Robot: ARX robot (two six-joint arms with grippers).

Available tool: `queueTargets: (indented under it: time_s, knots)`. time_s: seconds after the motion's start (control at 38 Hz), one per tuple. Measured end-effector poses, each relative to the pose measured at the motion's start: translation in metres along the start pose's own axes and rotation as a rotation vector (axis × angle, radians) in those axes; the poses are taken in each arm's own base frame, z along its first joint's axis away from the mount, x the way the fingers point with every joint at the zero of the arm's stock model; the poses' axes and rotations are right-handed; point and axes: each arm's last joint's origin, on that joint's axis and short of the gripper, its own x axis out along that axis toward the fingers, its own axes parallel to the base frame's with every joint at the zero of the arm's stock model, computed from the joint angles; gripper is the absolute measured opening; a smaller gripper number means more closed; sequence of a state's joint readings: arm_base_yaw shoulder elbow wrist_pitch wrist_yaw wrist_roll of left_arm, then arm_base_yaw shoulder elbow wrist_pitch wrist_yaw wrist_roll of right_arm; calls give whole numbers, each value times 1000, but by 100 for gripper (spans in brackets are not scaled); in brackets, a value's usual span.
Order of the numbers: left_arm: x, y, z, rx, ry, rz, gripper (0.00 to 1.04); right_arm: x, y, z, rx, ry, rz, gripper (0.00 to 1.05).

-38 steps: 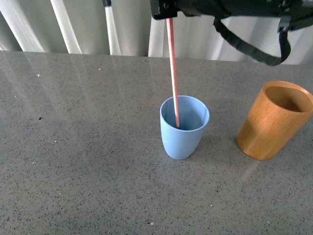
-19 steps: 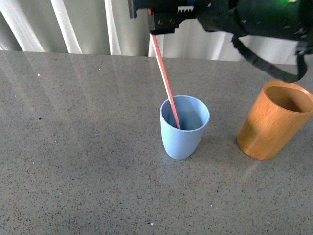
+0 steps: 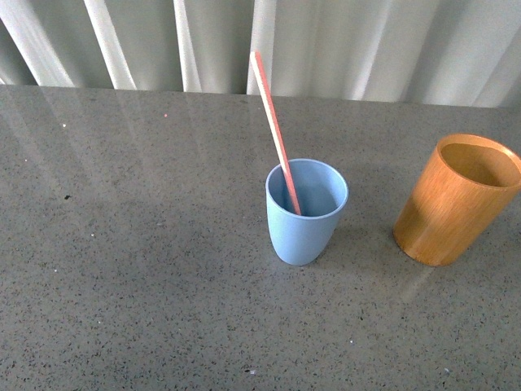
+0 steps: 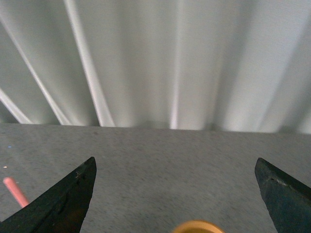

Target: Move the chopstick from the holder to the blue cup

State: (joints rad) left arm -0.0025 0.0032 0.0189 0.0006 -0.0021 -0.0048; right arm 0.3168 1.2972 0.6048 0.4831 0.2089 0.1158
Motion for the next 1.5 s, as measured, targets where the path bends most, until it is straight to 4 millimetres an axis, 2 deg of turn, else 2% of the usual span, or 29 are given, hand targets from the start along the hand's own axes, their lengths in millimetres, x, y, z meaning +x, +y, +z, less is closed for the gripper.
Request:
queueTargets:
  time_s: [0.03, 0.08, 0.26, 0.37, 0.45, 0.55, 0.63, 0.76, 0.79, 1.05, 1.18, 1.5]
  knots:
    - [0, 0, 0, 0, 0, 0, 98, -8, -11, -3, 8, 5, -34, 95]
    - [0, 0, 0, 0, 0, 0, 98, -15, -21, -9, 15, 12, -76, 95]
    - [0, 0, 0, 0, 0, -1, 98, -15, -23, -12, 11, -3, -82, 93]
    - [0, 0, 0, 0, 0, 0, 98, -23, -27, -19, -22, -136, -73, 79]
    - [0, 0, 0, 0, 0, 0, 98, -38, -37, -29, -44, -195, -81, 61]
    - [0, 0, 0, 0, 0, -1, 98, -55, -48, -41, -56, -200, -92, 38]
    - [0, 0, 0, 0, 0, 0, 98, -62, -50, -46, -59, -197, -87, 27]
    - [0, 0, 0, 0, 0, 0, 98, -75, -56, -55, -60, -198, -86, 2]
    - [0, 0, 0, 0, 0, 0, 98, -79, -58, -57, -61, -197, -90, 1]
    - [0, 0, 0, 0, 0, 0, 98, -101, -71, -69, -61, -198, -96, 1]
    - [0, 0, 0, 0, 0, 0, 98, -108, -71, -78, -62, -214, -95, 1]
    - [0, 0, 0, 0, 0, 0, 98, -119, -70, -76, -62, -225, -93, 1]
